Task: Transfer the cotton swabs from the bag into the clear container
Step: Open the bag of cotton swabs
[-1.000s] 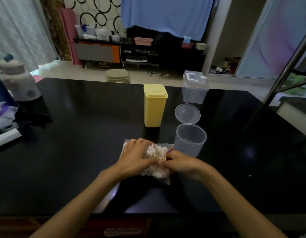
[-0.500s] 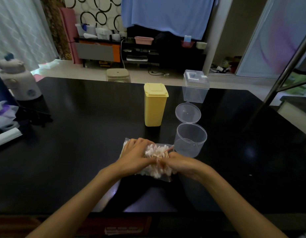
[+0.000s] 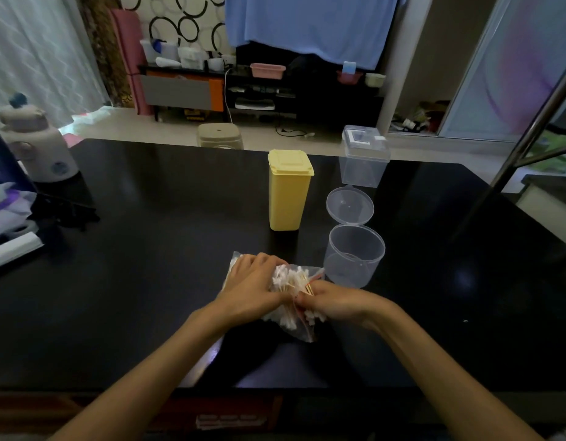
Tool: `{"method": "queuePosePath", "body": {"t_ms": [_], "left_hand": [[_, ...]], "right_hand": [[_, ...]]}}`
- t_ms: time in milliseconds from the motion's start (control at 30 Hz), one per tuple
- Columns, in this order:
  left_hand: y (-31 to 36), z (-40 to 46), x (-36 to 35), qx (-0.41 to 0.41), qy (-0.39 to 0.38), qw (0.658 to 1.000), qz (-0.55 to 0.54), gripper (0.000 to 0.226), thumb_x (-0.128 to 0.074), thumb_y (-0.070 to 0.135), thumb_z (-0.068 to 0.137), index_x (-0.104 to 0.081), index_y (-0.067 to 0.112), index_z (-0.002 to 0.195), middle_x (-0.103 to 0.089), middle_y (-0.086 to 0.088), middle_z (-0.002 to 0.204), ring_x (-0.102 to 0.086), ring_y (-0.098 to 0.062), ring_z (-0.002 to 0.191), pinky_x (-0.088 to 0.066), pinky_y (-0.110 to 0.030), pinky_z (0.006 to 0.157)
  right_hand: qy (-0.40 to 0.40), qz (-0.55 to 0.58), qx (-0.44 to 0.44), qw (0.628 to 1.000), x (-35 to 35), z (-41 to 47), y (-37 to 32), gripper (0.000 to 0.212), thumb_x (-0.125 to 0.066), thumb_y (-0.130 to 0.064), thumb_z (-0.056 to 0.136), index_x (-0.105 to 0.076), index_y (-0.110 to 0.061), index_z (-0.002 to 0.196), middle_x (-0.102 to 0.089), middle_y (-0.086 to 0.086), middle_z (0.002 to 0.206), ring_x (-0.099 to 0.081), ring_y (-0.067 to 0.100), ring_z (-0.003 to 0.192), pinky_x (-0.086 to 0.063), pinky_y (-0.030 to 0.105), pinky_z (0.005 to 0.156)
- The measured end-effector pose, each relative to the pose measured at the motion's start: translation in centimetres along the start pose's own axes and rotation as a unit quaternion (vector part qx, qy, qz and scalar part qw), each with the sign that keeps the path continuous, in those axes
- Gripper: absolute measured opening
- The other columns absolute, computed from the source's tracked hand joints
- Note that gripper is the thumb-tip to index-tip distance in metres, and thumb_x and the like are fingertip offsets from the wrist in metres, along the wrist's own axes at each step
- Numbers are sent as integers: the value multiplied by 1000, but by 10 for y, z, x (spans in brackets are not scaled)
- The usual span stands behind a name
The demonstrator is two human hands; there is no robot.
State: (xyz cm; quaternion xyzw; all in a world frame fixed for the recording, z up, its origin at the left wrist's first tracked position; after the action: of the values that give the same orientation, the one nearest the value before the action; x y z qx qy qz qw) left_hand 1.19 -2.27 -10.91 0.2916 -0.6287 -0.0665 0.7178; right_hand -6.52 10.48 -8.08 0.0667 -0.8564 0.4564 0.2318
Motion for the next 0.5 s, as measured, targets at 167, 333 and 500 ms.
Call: {"method": "queuePosePath", "body": {"t_ms": [167, 333, 500], "left_hand": [[4, 0, -3, 4, 18, 999, 33, 71, -45, 71, 64, -48, 29, 121, -44, 9, 112, -36, -11, 109, -22, -23, 87], [7, 2, -3, 26, 39, 998, 40, 77, -42, 75, 56, -51, 26, 113, -48, 7, 108, -40, -14, 105, -23, -24, 84], [5, 4, -2, 47, 57, 996, 58, 47, -62, 48, 78, -50, 24, 117, -50, 3, 117, -41, -17, 110, -25, -26, 90]], "right_hand": [[-10, -27, -50, 998, -1, 2, 5, 32, -30, -17, 102, -57, 0, 106, -60, 18, 94, -47, 16, 71, -35, 18, 58], [-36, 72, -86, 993, 5, -5, 11, 26, -32, -13, 101, -48, -12, 79, -45, 3, 67, -39, 7, 55, -29, 14, 46], [-55, 114, -91, 988, 14, -12, 12, 24, -37, -11, 100, -50, -13, 80, -49, 1, 69, -45, 6, 59, -31, 14, 49]]}}
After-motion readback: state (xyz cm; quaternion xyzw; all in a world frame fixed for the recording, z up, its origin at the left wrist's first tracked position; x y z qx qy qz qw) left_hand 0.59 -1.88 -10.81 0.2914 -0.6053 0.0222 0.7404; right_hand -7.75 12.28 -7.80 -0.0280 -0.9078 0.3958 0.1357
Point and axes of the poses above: each hand's wrist, its own z-axis towards the middle knuckle, its own x-axis out of the back of the hand, y = z × x, the point moved 2 cm from there along z, towards the middle knuckle
